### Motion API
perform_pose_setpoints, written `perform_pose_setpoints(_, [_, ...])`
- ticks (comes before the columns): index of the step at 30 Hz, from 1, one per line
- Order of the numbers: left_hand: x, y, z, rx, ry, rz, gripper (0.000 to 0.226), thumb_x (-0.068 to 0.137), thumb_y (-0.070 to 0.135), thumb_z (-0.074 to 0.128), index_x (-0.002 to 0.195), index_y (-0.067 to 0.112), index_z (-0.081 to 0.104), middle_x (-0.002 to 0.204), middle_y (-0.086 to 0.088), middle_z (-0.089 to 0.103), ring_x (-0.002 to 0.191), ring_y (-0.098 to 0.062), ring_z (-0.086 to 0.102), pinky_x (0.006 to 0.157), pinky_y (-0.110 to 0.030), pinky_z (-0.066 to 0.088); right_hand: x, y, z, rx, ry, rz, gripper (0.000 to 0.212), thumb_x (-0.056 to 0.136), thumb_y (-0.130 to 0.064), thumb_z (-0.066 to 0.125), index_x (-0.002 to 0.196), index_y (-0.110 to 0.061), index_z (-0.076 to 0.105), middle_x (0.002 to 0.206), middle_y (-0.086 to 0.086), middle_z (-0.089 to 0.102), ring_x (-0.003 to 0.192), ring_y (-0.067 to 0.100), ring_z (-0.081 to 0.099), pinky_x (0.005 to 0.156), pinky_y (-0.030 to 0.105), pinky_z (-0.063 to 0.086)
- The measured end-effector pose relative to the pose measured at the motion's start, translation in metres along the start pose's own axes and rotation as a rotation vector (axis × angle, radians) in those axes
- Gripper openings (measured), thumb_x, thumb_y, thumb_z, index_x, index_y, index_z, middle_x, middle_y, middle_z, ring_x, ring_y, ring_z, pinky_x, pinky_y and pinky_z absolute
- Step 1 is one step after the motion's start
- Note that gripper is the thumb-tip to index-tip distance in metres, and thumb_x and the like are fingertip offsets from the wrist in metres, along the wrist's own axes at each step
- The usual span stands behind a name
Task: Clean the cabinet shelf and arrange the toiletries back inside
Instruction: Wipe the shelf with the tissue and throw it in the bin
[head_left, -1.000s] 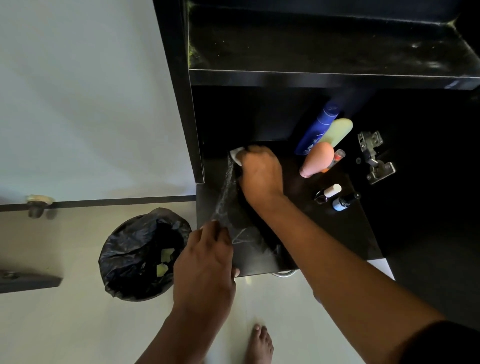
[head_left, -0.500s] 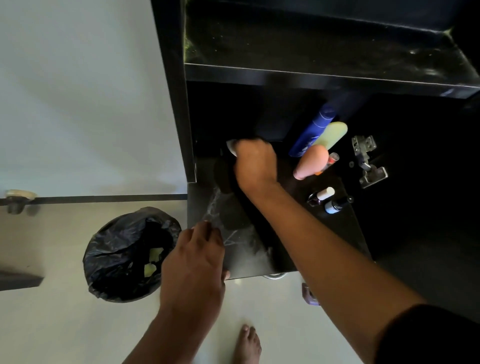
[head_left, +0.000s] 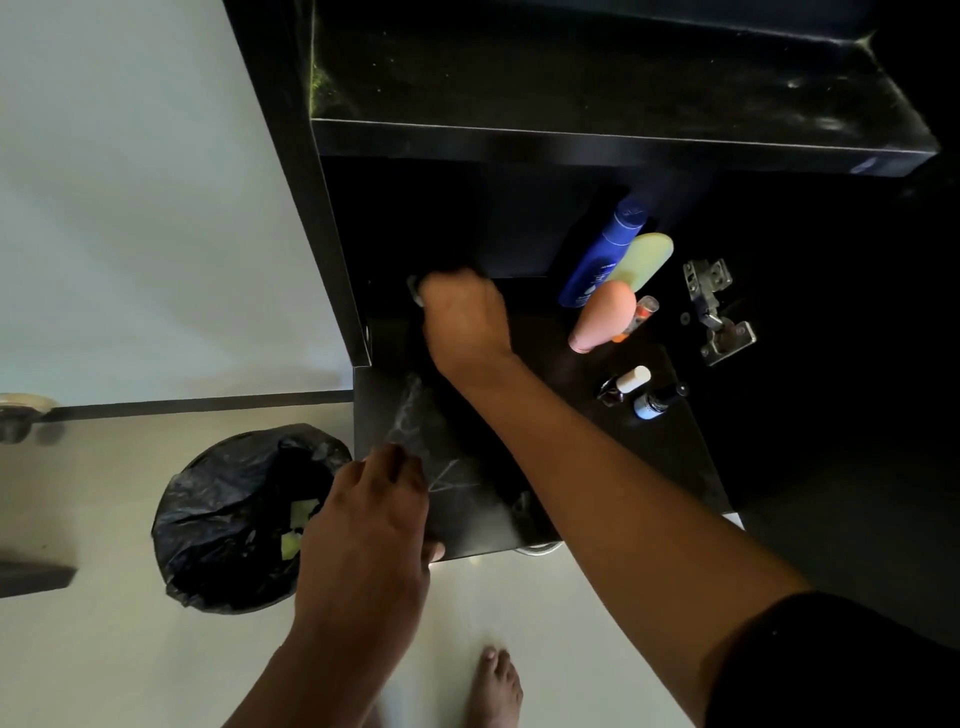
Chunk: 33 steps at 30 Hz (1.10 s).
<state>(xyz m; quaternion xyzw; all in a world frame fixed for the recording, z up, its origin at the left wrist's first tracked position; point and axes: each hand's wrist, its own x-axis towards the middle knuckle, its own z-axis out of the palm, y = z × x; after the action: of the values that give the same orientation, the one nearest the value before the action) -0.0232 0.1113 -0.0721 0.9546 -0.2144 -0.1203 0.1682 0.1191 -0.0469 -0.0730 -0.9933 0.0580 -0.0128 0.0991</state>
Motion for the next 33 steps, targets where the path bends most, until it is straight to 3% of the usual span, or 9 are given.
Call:
perform_pose_setpoints(5, [-0.001,0.0,0.0,0.001,-0.005,0.012,0.079,0.043,0.027,0.103,0.111,0.012,0.065,0.108,-0.004,0.067,0.087,-0.028,0.063,0.064,-0.033,0.052,-0.007,0.019,-0.005,0.04,0.214,0.178,0.013,0.081,0.006,0.064,0.075,-0.001,0.074,0.068,0.017,0.069,0.063,0.036,0.069,0.056,0.03,0.036])
perform_pose_setpoints(9, [-0.005,0.002,0.0,0.009,-0.013,-0.008,0.079,0.049,0.029,0.101,0.117,0.012,0.065,0.115,-0.004,0.068,0.094,-0.027,0.065,0.069,-0.032,0.053,-0.005,-0.005,0.006,0.062,0.044,0.014,0.016,0.095,-0.008,0.058,0.099,-0.013,0.073,0.091,0.006,0.072,0.085,0.023,0.069,0.069,0.03,0.049])
perform_pose_setpoints(14, [-0.007,-0.001,0.0,-0.055,-0.019,-0.053,0.08,0.056,0.031,0.098,0.125,0.014,0.061,0.121,0.0,0.064,0.098,-0.022,0.062,0.077,-0.031,0.053,-0.043,-0.011,0.023,0.104,0.055,-0.123,0.024,0.088,-0.01,0.065,0.111,-0.011,0.075,0.109,0.008,0.068,0.103,0.026,0.061,0.086,0.036,0.056])
perform_pose_setpoints(17, [-0.005,-0.005,-0.001,-0.073,-0.001,-0.065,0.081,0.053,0.035,0.098,0.122,0.014,0.061,0.119,0.0,0.064,0.096,-0.022,0.063,0.076,-0.033,0.055,-0.099,-0.002,0.028,0.205,0.069,-0.22,0.031,0.092,-0.024,0.053,0.105,-0.011,0.077,0.102,0.006,0.071,0.095,0.026,0.062,0.078,0.039,0.057])
perform_pose_setpoints(20, [-0.006,-0.004,-0.001,-0.064,0.03,-0.043,0.083,0.052,0.035,0.099,0.123,0.016,0.06,0.119,-0.001,0.065,0.094,-0.022,0.065,0.075,-0.031,0.054,-0.135,0.017,0.025,0.104,0.059,-0.247,0.03,0.079,-0.014,0.066,0.107,-0.018,0.076,0.105,0.001,0.071,0.096,0.025,0.063,0.074,0.036,0.059])
perform_pose_setpoints(24, [-0.006,-0.004,-0.001,-0.055,0.047,-0.025,0.077,0.054,0.035,0.098,0.119,0.019,0.059,0.115,0.002,0.061,0.09,-0.02,0.061,0.07,-0.029,0.05,-0.091,0.041,0.009,-0.138,0.064,0.027,0.023,0.076,-0.006,0.066,0.097,-0.012,0.075,0.096,0.007,0.067,0.093,0.032,0.062,0.068,0.039,0.057])
perform_pose_setpoints(28, [-0.005,-0.003,0.0,-0.04,0.049,-0.029,0.072,0.057,0.034,0.097,0.117,0.018,0.061,0.113,0.002,0.06,0.09,-0.021,0.06,0.07,-0.031,0.05,-0.031,0.038,-0.003,-0.062,0.144,0.135,0.017,0.087,-0.005,0.062,0.099,-0.002,0.074,0.099,0.019,0.07,0.095,0.041,0.065,0.072,0.043,0.051])
perform_pose_setpoints(30, [-0.005,-0.003,0.0,-0.034,0.048,-0.031,0.071,0.055,0.033,0.098,0.114,0.017,0.061,0.111,0.001,0.06,0.089,-0.023,0.061,0.068,-0.03,0.047,-0.019,0.025,-0.001,-0.022,0.103,0.092,0.02,0.093,-0.013,0.06,0.103,-0.005,0.076,0.101,0.017,0.072,0.096,0.039,0.067,0.075,0.041,0.051])
perform_pose_setpoints(33, [-0.004,-0.005,0.0,-0.034,0.052,-0.035,0.072,0.054,0.035,0.098,0.112,0.017,0.06,0.109,0.001,0.06,0.089,-0.022,0.06,0.07,-0.027,0.042,-0.038,0.007,0.011,0.044,0.162,-0.094,0.009,0.078,-0.005,0.075,0.087,-0.004,0.076,0.086,0.012,0.071,0.081,0.034,0.068,0.064,0.036,0.057])
